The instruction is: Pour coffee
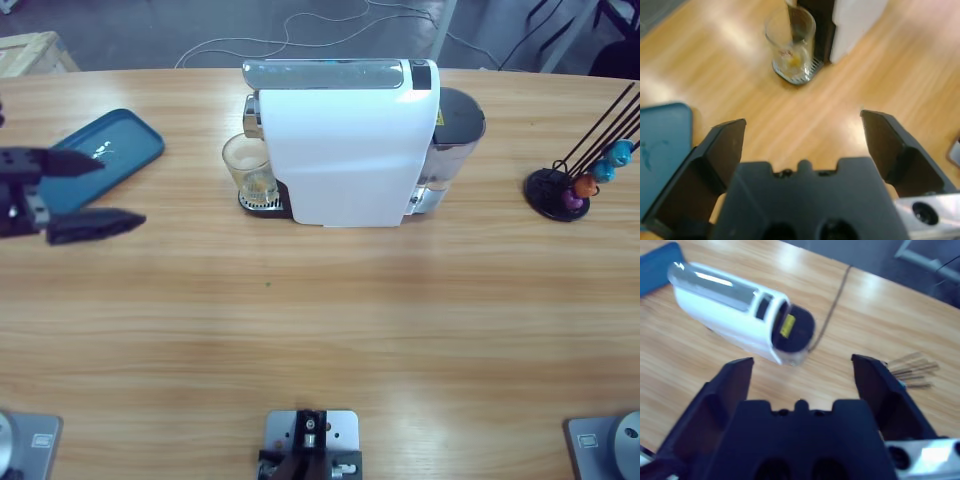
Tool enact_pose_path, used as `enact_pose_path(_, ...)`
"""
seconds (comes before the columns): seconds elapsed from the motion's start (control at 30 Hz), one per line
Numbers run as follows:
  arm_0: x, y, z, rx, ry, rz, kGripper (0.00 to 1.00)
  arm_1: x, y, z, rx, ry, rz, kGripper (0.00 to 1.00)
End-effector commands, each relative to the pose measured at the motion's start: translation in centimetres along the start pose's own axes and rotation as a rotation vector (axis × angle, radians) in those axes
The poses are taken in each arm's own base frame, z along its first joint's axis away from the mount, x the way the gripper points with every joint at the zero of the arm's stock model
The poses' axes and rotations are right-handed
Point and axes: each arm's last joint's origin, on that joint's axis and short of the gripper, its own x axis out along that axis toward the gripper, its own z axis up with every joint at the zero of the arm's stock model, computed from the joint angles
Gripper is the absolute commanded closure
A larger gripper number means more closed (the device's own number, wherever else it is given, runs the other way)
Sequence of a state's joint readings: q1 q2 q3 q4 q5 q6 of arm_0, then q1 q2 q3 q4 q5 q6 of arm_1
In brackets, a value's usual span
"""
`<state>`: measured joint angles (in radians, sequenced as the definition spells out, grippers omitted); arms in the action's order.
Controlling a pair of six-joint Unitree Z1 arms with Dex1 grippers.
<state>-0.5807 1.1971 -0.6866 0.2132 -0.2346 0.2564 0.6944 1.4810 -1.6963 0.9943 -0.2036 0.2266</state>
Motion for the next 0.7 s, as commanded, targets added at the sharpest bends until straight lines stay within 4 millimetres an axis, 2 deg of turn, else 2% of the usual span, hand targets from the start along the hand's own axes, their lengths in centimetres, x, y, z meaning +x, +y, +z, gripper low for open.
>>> enact_pose_path(0.03, -2.1, -1.0, 0.1, -0.004, -0.009, 0.004, 0.009, 10.7, 1.0, 6.7, 0.001, 0.215, -0.001, 1.0)
enact_pose_path(0.17, -2.1, -0.7, 0.5, 0.002, -0.019, 0.052, 0.009, 14.7, 1.7, 7.3, 0.003, 0.299, 0.024, 1.0)
enact_pose_path(0.27, -1.8, -0.6, 0.7, 0.001, -0.016, 0.047, 0.009, 16.5, 2.0, 7.0, 0.002, 0.352, 0.046, 1.0)
enact_pose_path(0.57, -0.4, -0.3, 0.3, -0.008, 0.033, 0.052, 0.009, 18.4, 2.6, 6.4, -0.037, 0.423, 0.073, 1.0)
enact_pose_path(0.7, -0.4, -0.3, 0.4, -0.006, 0.028, 0.065, 0.009, 18.9, 2.9, 6.3, -0.043, 0.438, 0.091, 1.0)
